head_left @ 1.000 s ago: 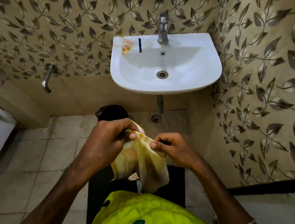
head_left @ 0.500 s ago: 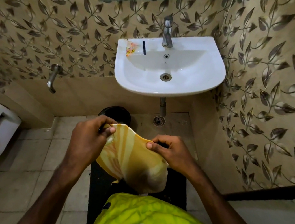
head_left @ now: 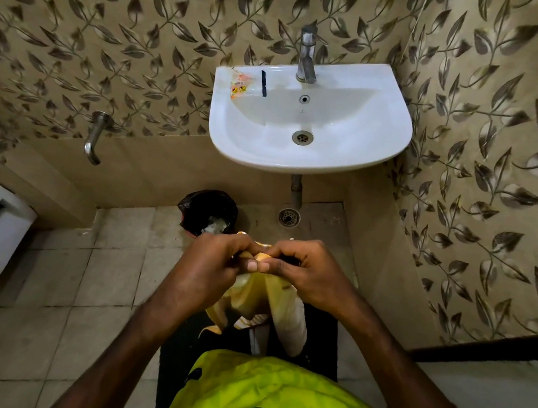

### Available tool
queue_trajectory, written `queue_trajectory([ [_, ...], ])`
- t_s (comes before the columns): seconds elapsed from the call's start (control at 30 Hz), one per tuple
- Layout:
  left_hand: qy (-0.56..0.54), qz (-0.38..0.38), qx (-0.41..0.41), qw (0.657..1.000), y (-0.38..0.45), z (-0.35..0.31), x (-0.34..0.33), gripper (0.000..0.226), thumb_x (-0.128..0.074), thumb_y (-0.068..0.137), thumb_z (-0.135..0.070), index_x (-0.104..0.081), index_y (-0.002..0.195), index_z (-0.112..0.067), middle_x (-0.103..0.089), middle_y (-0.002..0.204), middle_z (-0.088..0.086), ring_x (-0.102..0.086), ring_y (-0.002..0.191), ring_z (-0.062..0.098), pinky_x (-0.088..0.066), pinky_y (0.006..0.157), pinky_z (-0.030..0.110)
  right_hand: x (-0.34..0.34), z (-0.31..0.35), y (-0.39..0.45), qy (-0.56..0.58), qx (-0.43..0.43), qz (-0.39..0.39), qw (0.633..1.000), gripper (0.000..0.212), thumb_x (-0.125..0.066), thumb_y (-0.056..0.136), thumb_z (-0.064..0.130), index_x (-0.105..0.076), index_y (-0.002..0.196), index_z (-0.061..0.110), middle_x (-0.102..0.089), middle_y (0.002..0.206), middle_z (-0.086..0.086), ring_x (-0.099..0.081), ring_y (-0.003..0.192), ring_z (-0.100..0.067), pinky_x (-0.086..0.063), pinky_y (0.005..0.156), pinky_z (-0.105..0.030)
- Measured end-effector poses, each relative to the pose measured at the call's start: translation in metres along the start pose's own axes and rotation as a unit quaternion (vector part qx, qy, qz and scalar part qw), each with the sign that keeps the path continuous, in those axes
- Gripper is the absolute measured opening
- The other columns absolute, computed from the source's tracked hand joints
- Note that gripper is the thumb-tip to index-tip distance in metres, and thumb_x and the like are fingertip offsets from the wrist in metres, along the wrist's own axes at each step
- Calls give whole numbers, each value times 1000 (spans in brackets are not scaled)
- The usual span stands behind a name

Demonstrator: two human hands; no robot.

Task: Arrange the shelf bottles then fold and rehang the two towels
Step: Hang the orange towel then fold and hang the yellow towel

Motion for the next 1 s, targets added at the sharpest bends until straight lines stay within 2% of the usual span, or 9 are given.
queue_trajectory([
  [0.07,4,-26,5,1000,-3,-2,3,20,-68,91,-10,-74,105,-22,-73,97,-5,-65,90,3,-57,76,33,1,-4,-2,16,-4,-1,1000,17,-77,87,28,-78,92,12,-73,82,-11,-66,74,-31,-50,63,-45],
  [0.17,-8,-53,-1,999,-7,-7,8,17,-69,90,-7,-76,97,-22,-73,89,-6,-65,82,2,-56,69,30,2,-16,-3,54,-31,19,998,21,-78,86,31,-77,89,11,-71,82,-16,-62,72,-20,-47,65,-39],
  [0.3,7,-75,-11,997,-11,-11,15,19,-70,89,-6,-77,94,-23,-73,86,-8,-64,79,-2,-46,63,16,5,-33,-5,53,-65,58,995,27,-77,85,35,-75,84,8,-69,76,-11,-61,72,-15,-46,65,-33],
  [0.5,-8,-113,15,993,-17,7,38,20,-71,87,-10,-76,96,-27,-74,96,-6,-67,92,11,-57,78,37,13,-50,-6,71,-107,73,989,3,-77,86,17,-77,87,15,-73,81,5,-67,77,-6,-52,69,-22],
  [0.67,34,-134,38,990,-15,21,46,20,-71,88,-10,-75,92,-30,-75,89,-6,-68,87,13,-55,72,34,11,-45,2,54,-96,53,992,4,-77,87,17,-77,87,13,-74,80,4,-68,76,-7,-52,70,-24],
  [0.77,79,-153,36,984,-8,17,48,26,-72,88,-10,-75,108,-27,-77,93,0,-70,89,17,-53,71,32,13,-35,5,39,-70,9,997,8,-77,89,23,-76,86,15,-74,82,0,-68,77,-12,-55,69,-36],
  [0.87,130,-137,28,982,-5,8,42,56,-72,88,-12,-56,139,-29,-76,96,8,-69,89,26,-55,74,39,14,-23,6,39,-49,-20,998,13,-78,86,32,-77,83,20,-75,82,-9,-68,75,-23,-55,68,-53],
  [0.93,105,-89,18,990,-6,0,30,68,-72,88,-13,-45,145,-38,-72,88,2,-66,85,21,-54,75,37,14,-11,7,33,-30,-22,999,16,-79,86,32,-77,82,17,-74,78,-13,-66,69,-32,-52,62,-54],
  [1.0,54,-27,10,998,-6,-10,17,71,-69,90,-12,-39,145,-46,-65,79,-9,-63,81,10,-53,76,33,12,3,9,24,2,-5,1000,11,-80,86,24,-77,83,14,-74,77,-7,-67,67,-30,-53,60,-48],
])
Point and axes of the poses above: each hand's wrist, its own y-axis towards the middle knuckle, its own x-axis out of the back of the hand, z = x × y, the point moved 4 cm from there along y, towards the middle knuckle
